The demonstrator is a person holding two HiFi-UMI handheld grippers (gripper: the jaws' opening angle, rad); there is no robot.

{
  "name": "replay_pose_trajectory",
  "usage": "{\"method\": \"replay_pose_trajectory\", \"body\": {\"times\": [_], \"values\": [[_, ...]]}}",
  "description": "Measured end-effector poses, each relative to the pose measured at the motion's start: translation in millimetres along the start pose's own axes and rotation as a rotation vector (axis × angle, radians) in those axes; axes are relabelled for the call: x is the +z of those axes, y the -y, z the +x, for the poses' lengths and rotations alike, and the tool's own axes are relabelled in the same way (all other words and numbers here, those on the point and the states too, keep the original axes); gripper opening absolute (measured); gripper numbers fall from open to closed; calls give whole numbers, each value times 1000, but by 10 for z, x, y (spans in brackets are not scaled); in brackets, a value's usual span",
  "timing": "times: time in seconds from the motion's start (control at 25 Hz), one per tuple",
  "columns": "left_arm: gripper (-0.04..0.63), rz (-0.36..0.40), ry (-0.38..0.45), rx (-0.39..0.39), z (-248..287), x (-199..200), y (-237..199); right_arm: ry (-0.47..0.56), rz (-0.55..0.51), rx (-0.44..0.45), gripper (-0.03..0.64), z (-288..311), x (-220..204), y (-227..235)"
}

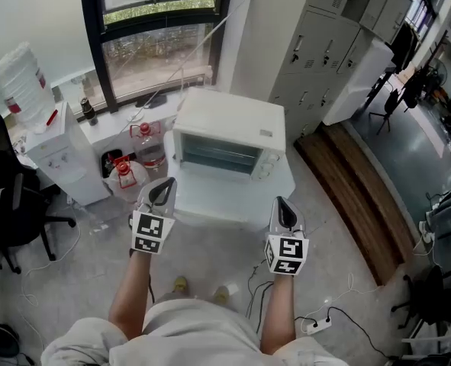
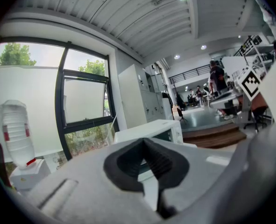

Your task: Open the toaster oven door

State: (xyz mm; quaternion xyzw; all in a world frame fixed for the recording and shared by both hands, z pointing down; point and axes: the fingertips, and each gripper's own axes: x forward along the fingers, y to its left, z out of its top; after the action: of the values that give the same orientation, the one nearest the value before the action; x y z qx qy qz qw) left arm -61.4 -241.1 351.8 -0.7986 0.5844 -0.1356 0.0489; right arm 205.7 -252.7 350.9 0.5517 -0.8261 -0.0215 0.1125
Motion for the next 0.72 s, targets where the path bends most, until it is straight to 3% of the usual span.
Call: {"method": "replay_pose_trajectory", "body": {"times": [0.72], "values": [[-2, -47, 49, 31, 9, 228, -82, 54, -4, 18, 2, 65, 223, 57]]}}
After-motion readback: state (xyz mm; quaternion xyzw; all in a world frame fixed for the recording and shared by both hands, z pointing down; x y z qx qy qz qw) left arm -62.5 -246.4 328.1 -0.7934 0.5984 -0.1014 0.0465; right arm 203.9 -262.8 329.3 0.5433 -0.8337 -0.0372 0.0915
